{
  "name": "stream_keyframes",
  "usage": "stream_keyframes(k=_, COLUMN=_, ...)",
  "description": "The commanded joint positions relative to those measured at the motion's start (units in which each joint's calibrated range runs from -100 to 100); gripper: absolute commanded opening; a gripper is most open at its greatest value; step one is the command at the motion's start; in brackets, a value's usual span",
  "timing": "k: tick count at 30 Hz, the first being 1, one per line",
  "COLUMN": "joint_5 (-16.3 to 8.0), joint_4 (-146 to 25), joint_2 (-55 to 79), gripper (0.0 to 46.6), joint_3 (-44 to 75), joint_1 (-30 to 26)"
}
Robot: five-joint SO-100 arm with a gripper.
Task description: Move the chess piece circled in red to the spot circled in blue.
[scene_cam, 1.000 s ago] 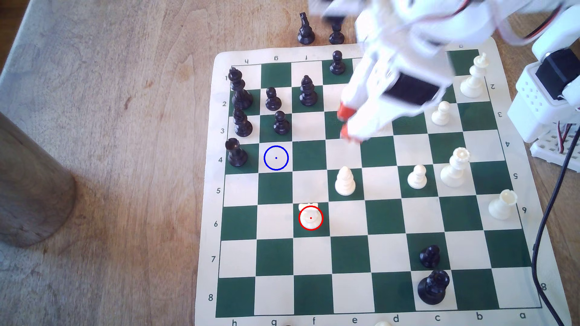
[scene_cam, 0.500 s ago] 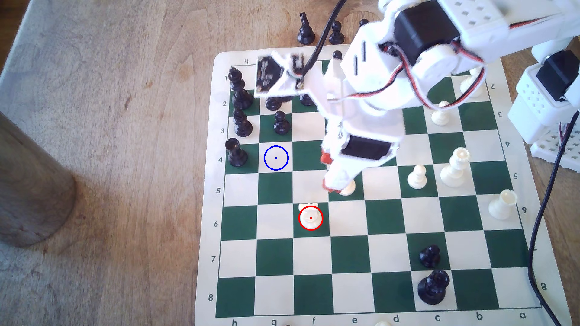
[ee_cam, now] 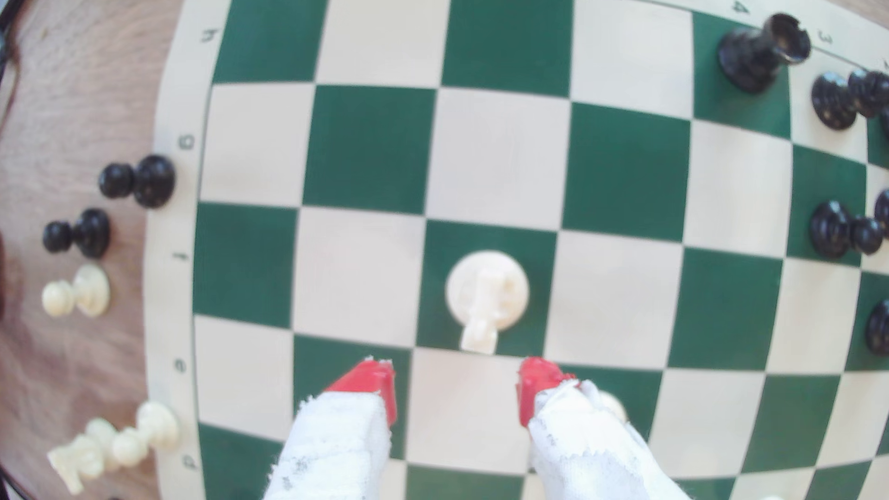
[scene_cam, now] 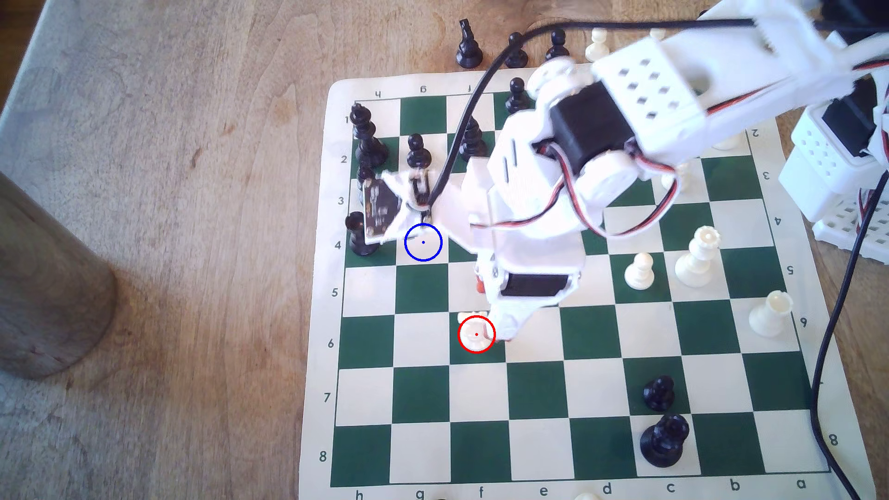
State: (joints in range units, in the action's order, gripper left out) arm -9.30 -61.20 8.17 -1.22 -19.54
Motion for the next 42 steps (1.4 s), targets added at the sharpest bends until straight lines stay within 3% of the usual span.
stream_keyframes(k=1, joint_5=0.15, joint_4=1.08, joint_2=-0.87, gripper=14.6, joint_3=5.48, joint_1=0.65)
stream_keyframes(k=10, joint_5=1.22, joint_4=2.39, joint_2=0.49, gripper=14.8, joint_3=6.12, joint_1=2.06)
stream_keyframes(k=30, joint_5=0.29, joint_4=6.08, joint_2=7.54, gripper=13.9, joint_3=7.75, joint_1=0.81)
stream_keyframes(k=34, joint_5=0.20, joint_4=6.08, joint_2=8.04, gripper=11.1, joint_3=7.75, joint_1=0.73)
stream_keyframes(k=36, joint_5=-0.29, joint_4=6.81, joint_2=7.96, gripper=1.2, joint_3=7.75, joint_1=0.58)
stream_keyframes(k=42, joint_5=-0.54, joint_4=5.99, joint_2=7.20, gripper=0.3, joint_3=9.02, joint_1=0.11)
